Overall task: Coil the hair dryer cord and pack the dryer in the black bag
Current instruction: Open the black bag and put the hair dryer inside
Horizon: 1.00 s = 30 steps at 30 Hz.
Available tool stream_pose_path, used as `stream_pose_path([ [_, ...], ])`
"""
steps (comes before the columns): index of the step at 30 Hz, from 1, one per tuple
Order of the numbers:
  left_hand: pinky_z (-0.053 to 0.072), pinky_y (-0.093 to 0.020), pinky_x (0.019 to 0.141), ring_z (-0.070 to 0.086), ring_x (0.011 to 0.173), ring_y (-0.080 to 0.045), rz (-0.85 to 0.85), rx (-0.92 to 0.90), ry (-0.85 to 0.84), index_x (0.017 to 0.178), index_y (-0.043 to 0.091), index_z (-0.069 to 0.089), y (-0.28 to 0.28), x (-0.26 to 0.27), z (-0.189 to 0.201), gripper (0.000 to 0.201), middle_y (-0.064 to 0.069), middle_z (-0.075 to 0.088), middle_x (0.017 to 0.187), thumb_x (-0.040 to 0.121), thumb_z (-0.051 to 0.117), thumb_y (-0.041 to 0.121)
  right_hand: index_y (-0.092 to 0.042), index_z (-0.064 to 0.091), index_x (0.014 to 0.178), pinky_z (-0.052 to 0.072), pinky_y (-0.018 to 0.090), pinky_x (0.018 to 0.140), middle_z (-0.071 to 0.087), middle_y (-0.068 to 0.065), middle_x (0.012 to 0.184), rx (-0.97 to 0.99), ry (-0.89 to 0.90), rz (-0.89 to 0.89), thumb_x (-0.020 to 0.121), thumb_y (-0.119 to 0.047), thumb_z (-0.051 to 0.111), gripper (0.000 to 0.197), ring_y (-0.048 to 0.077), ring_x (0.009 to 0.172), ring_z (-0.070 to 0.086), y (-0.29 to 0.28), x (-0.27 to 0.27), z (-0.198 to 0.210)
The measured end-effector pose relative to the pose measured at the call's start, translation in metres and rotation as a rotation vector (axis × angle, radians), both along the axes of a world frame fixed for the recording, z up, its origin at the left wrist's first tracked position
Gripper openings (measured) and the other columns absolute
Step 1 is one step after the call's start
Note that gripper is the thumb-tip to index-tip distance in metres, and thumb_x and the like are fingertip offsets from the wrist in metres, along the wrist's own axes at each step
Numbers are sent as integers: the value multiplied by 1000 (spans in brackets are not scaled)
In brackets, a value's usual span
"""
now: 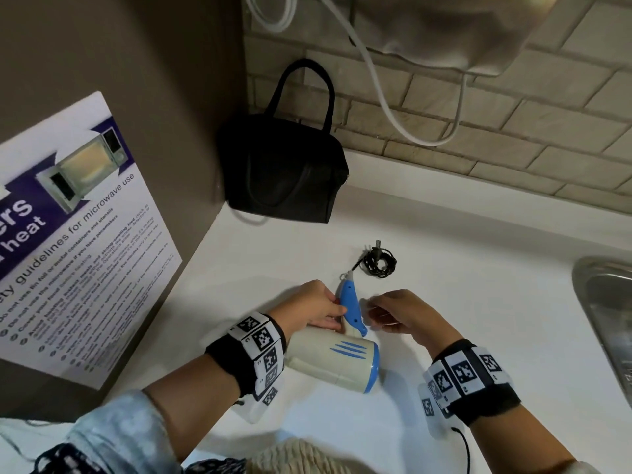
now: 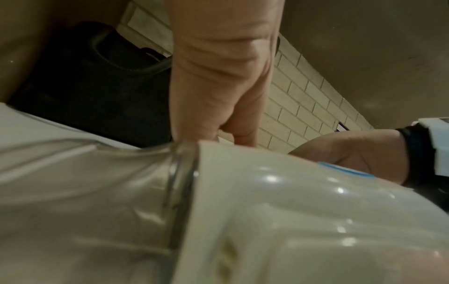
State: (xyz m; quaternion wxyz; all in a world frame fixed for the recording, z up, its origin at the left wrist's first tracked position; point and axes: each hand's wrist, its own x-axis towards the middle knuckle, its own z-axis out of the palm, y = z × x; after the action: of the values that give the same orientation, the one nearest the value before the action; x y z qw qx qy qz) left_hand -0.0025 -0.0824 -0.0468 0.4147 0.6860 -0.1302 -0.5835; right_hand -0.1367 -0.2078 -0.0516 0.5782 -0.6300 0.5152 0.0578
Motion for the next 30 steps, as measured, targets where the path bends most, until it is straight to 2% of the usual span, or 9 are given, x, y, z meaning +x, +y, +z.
stream_pose_path([
  [2,56,-20,66,65,106,-37,-5,2,-5,121,-9,50,-1,1,-2,36,-18,64,95,89,63,0,-2,67,101,51,22,59,72,11,88,-77,28,36,93,-23,55,26,15,69,67,1,-3,3],
  [5,57,-21,67,65,106,-37,-8,2,-16,120,-8,50,0,3,0,35,-22,63,104,89,62,2,-6,67,102,50,22,63,73,11,96,-142,54,83,94,-25,53,24,15,75,67,2,-5,5],
  [9,58,-23,67,68,101,-34,-18,2,-56,126,-2,45,3,7,3,41,-25,63,116,90,63,7,-7,64,102,51,22,62,72,7,94,-238,67,160,96,-23,49,23,13,76,67,6,-5,7],
  [14,59,-28,75,71,90,-29,14,-22,-141,119,3,52,11,18,3,33,-15,67,109,91,63,15,-13,64,93,56,38,80,73,4,85,-519,159,320,94,-26,47,21,20,83,69,9,1,6],
  [17,57,-35,84,70,87,-31,65,-63,-164,111,3,55,22,28,6,27,-14,66,101,91,63,19,-15,63,91,53,36,78,71,3,88,-631,168,412,92,-27,44,22,20,83,67,14,9,10],
  [21,58,-27,72,68,81,-28,140,-122,-208,111,1,57,45,43,10,26,-14,65,97,92,60,19,-12,65,94,48,34,76,69,3,88,-674,29,558,94,-23,46,22,22,86,63,32,32,26],
  [25,56,-33,79,68,83,-27,190,-148,-359,106,5,61,65,55,7,18,-15,67,100,93,57,16,-16,64,101,52,31,79,70,-1,89,-567,-163,600,94,-22,48,19,16,82,67,49,74,47],
  [27,55,-37,81,67,83,-27,203,-164,-426,103,6,62,73,60,4,15,-15,68,100,93,56,14,-17,57,115,54,38,82,71,5,91,-564,-241,547,95,-30,50,25,20,83,68,50,99,57],
  [30,54,-41,80,66,83,-30,225,-175,-504,97,11,64,85,67,0,9,-15,69,96,91,58,15,-21,29,139,55,45,80,69,11,95,-624,-367,450,94,-33,53,53,27,85,68,37,136,69],
])
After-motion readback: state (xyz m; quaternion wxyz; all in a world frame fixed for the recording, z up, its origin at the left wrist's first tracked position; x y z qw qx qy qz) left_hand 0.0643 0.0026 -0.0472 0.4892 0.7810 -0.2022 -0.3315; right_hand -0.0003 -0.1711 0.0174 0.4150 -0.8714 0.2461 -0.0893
